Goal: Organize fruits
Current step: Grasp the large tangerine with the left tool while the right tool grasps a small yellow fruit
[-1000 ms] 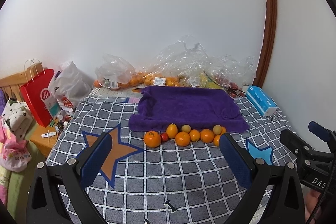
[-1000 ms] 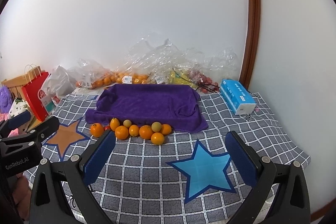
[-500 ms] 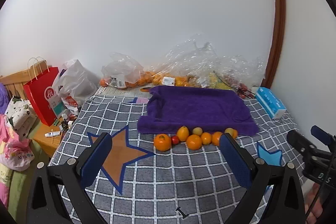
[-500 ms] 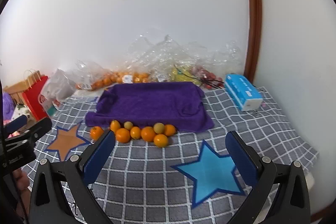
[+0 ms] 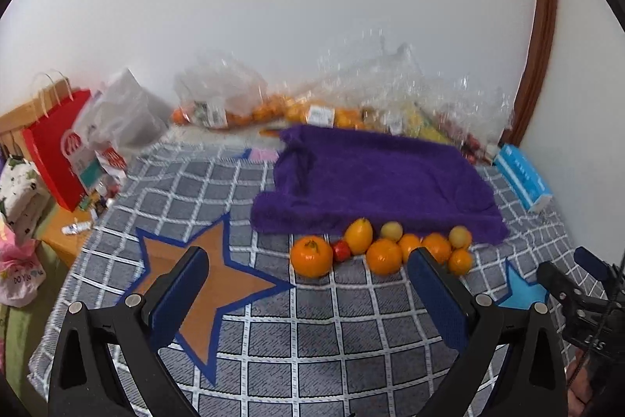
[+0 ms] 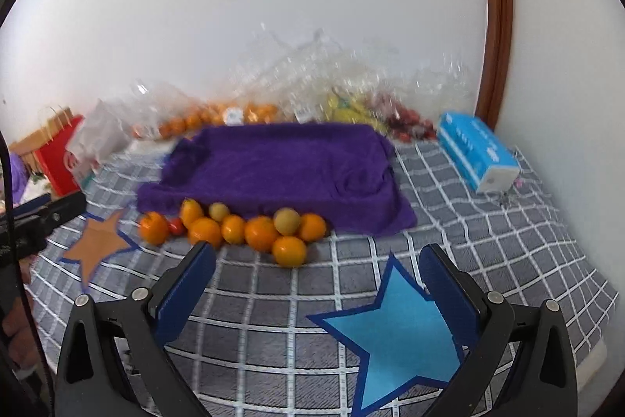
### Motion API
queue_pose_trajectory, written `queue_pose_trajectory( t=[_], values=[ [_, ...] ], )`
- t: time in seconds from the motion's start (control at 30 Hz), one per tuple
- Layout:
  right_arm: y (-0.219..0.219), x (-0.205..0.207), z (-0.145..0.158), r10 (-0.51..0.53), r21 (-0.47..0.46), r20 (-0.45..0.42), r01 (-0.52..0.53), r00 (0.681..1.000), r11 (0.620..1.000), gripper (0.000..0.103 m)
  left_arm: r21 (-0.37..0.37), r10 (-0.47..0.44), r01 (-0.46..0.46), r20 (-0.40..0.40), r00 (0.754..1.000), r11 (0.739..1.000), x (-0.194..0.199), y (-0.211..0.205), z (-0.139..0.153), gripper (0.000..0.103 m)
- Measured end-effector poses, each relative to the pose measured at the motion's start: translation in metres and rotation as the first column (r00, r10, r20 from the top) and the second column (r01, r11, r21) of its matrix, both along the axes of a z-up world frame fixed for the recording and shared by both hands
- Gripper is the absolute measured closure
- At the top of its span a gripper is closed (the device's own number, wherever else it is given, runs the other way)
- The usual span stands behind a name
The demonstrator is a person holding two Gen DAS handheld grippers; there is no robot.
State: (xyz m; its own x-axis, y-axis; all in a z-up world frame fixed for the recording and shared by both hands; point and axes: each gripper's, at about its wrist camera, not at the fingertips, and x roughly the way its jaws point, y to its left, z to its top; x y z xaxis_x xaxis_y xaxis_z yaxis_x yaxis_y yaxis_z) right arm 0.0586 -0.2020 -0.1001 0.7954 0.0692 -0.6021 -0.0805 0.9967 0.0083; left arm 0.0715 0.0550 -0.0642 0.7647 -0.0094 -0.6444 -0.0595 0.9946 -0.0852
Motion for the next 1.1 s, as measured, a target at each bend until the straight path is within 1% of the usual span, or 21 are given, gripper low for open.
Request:
queue_pose_trajectory(
  t=[0.1,0.2,0.27,0.3,0.33,0.37,0.43,0.53,0.7,0.8,0.83,0.87,0.9,0.93,0.97,1.07,1.1],
  values=[
    [-0.001,0.012,-0.013,0.002,0.018,-0.006,-0.002,1.0,1.0,0.004,0.016,0.004,-0.004,-0.023,1.0,1.0,0.015,0.002,-0.013,0.002],
    [0.0,0.029,-0.022,0.012,0.038,-0.036,-0.01,0.999,0.999,0.014,0.017,0.012,-0.011,-0.046,0.999,1.0,0.027,0.007,-0.025,0.005],
    [0.001,0.042,-0.027,0.013,0.053,-0.062,-0.009,0.998,0.999,0.027,0.004,0.016,-0.016,-0.066,0.998,1.0,0.037,0.011,-0.033,0.007],
    [0.001,0.048,-0.029,0.02,0.066,-0.078,-0.014,0.997,0.998,0.031,0.0,0.014,-0.014,-0.078,0.997,1.0,0.041,0.013,-0.037,0.007],
    [0.002,0.052,-0.031,0.026,0.081,-0.087,-0.019,0.996,0.997,0.039,-0.001,0.01,-0.011,-0.093,0.996,1.0,0.045,0.014,-0.041,0.008],
    [0.004,0.06,-0.034,0.041,0.102,-0.098,-0.03,0.994,0.994,0.042,-0.002,0.005,-0.005,-0.101,0.995,1.0,0.049,0.016,-0.044,0.009],
    [0.007,0.07,-0.037,0.063,0.118,-0.103,-0.05,0.993,0.992,0.044,0.0,0.009,-0.009,-0.107,0.994,1.0,0.054,0.02,-0.049,0.011],
    [0.014,0.08,-0.039,0.078,0.123,-0.108,-0.064,0.991,0.99,0.053,-0.003,0.009,-0.009,-0.112,0.994,1.0,0.059,0.024,-0.052,0.013],
    [0.023,0.099,-0.047,0.085,0.136,-0.141,-0.066,0.986,0.989,0.056,-0.009,0.006,-0.007,-0.118,0.993,1.0,0.063,0.03,-0.056,0.013],
    [0.025,0.106,-0.054,0.08,0.127,-0.157,-0.06,0.984,0.99,0.057,-0.027,-0.019,0.016,-0.13,0.991,1.0,0.065,0.031,-0.06,0.02],
    [0.026,0.108,-0.056,0.082,0.121,-0.162,-0.063,0.983,0.991,0.06,-0.03,-0.025,0.021,-0.132,0.991,0.999,0.066,0.031,-0.061,0.021],
    [0.027,0.11,-0.058,0.086,0.115,-0.17,-0.067,0.982,0.991,0.066,-0.032,-0.031,0.027,-0.132,0.991,0.999,0.067,0.03,-0.062,0.022],
    [0.029,0.11,-0.059,0.087,0.1,-0.162,-0.071,0.983,0.992,0.068,-0.033,-0.036,0.032,-0.132,0.991,0.999,0.067,0.029,-0.063,0.022],
    [0.029,0.109,-0.059,0.083,0.09,-0.157,-0.069,0.984,0.994,0.073,-0.032,-0.044,0.04,-0.134,0.99,0.999,0.068,0.028,-0.064,0.022],
    [0.029,0.11,-0.059,0.088,0.084,-0.161,-0.075,0.983,0.994,0.075,-0.032,-0.051,0.047,-0.137,0.989,0.998,0.068,0.026,-0.065,0.022],
    [0.028,0.106,-0.057,0.105,0.089,-0.154,-0.092,0.982,0.992,0.075,-0.037,-0.07,0.065,-0.143,0.987,0.997,0.07,0.023,-0.069,0.023],
    [0.027,0.102,-0.055,0.113,0.097,-0.144,-0.1,0.983,0.99,0.075,-0.04,-0.074,0.069,-0.144,0.987,0.997,0.07,0.021,-0.07,0.025]
  ],
)
